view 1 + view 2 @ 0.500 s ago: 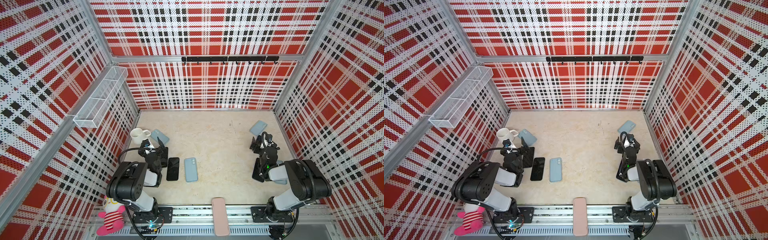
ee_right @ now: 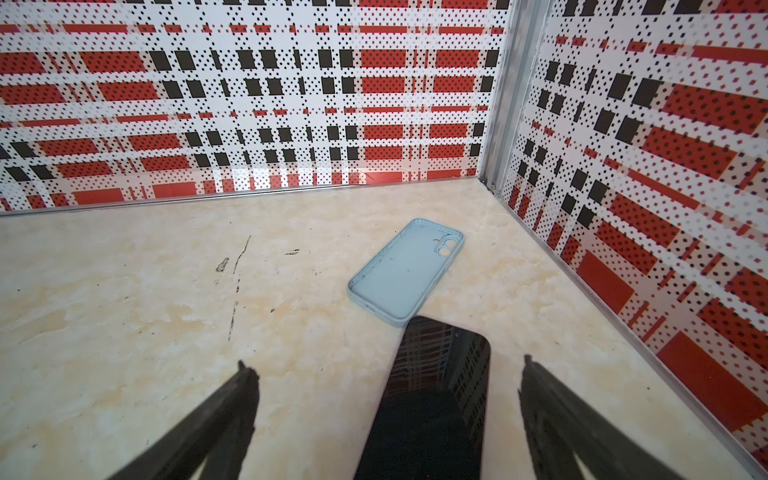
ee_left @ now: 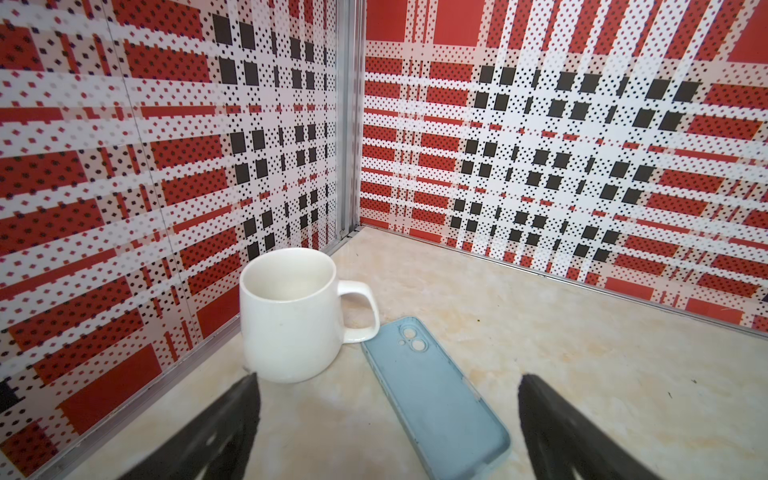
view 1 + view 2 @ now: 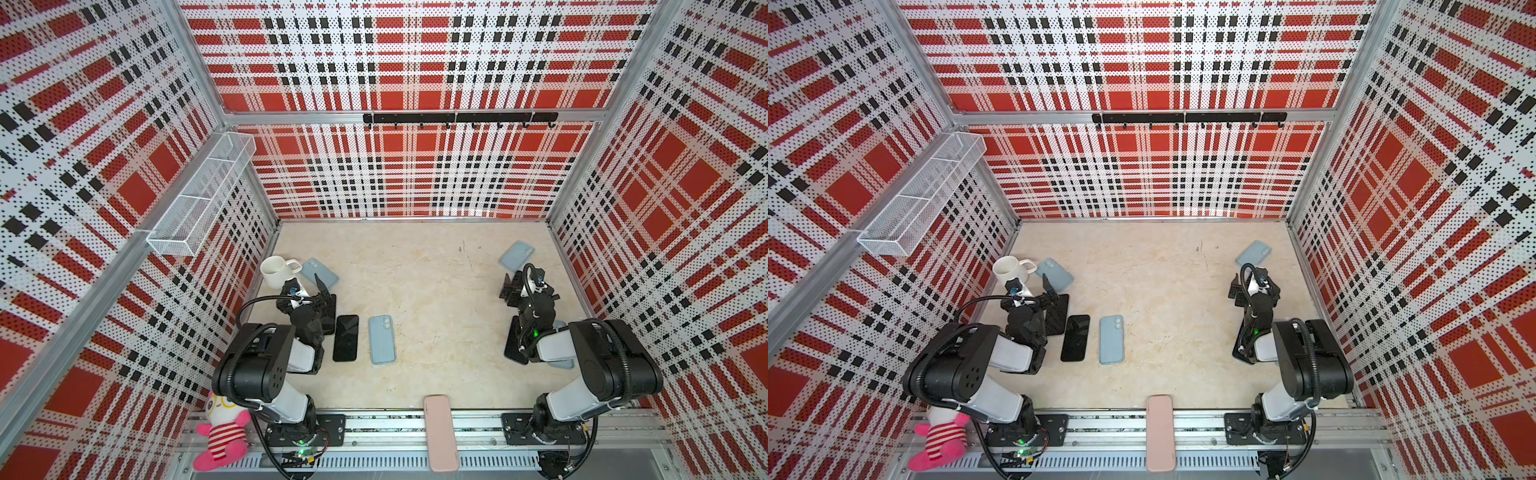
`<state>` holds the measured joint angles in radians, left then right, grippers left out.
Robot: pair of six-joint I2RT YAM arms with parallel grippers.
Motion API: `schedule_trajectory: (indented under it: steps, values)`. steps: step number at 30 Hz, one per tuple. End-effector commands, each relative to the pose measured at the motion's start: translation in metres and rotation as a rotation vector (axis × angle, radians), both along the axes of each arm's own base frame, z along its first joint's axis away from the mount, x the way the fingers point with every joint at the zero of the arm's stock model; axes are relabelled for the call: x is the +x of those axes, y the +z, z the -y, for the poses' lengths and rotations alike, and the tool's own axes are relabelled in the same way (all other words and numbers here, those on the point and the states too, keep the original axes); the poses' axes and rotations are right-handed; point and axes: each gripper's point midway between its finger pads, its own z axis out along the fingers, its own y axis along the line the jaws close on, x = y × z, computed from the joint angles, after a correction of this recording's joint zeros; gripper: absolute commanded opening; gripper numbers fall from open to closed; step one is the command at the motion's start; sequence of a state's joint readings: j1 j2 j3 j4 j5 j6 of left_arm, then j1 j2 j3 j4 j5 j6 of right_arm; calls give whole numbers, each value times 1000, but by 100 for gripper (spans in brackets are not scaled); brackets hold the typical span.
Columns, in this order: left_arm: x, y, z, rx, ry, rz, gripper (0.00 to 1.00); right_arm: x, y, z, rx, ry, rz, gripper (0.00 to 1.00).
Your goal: Put the phone into the phone case
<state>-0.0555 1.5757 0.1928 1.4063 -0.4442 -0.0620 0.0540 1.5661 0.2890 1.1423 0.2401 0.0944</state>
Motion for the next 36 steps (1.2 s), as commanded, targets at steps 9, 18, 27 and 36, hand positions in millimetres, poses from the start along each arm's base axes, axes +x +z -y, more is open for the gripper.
schedule_trajectory:
  steps: [9, 18, 27, 36]
  values:
    - [3, 6, -1, 6, -7, 20, 98, 1, 1, 2, -3, -2, 5, 100]
    - [10, 40, -3, 13, 65, -8, 98, 2, 40, 13, -2, -65, -57, 96]
    - [51, 104, 44, -3, 29, -274, 98, -27, 8, 23, 68, -186, -649, 90]
    - [70, 69, 99, -1, -263, -579, 98, -70, -28, 30, 206, -222, -934, 67]
